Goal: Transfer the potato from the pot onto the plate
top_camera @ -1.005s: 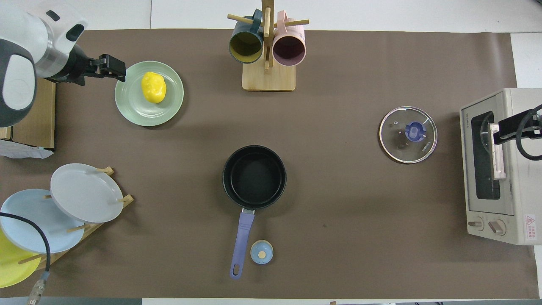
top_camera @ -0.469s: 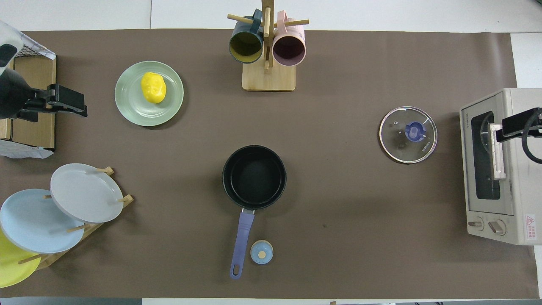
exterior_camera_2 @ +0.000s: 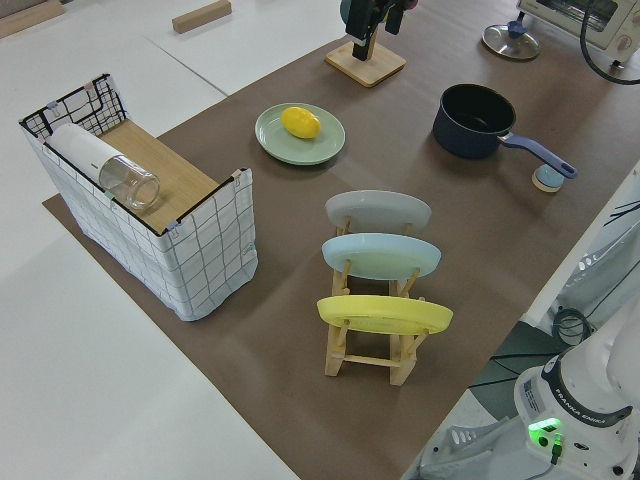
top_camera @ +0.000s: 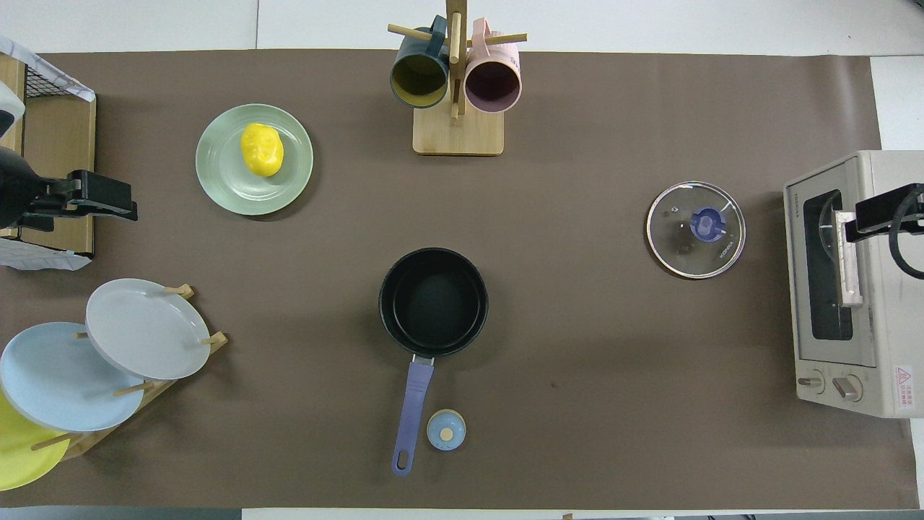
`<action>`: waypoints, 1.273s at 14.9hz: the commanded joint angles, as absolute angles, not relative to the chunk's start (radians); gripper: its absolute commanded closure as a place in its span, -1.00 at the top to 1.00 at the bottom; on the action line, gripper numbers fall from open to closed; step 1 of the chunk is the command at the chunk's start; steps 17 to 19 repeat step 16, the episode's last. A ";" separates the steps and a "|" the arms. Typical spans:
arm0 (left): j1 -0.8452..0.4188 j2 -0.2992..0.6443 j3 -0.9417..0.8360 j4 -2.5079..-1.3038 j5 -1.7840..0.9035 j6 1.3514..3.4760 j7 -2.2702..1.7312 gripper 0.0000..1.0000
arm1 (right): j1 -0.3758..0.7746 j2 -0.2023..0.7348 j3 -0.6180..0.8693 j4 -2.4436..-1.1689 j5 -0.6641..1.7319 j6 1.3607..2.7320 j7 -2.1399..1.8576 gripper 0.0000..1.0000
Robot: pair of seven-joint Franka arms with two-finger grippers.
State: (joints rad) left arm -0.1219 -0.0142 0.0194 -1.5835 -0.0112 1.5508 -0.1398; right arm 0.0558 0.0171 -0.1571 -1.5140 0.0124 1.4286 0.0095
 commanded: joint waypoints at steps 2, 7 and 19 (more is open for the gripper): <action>-0.118 -0.011 0.021 -1.546 -0.014 1.428 -0.121 1.00 | 0.041 0.003 -0.147 -1.529 0.028 1.439 0.012 1.00; -0.120 -0.017 0.008 -1.569 -0.011 1.492 -0.086 1.00 | 0.041 0.003 -0.147 -1.529 0.028 1.439 0.012 1.00; -0.117 -0.018 0.005 -1.574 -0.014 1.496 -0.081 1.00 | 0.041 0.003 -0.147 -1.529 0.028 1.439 0.012 1.00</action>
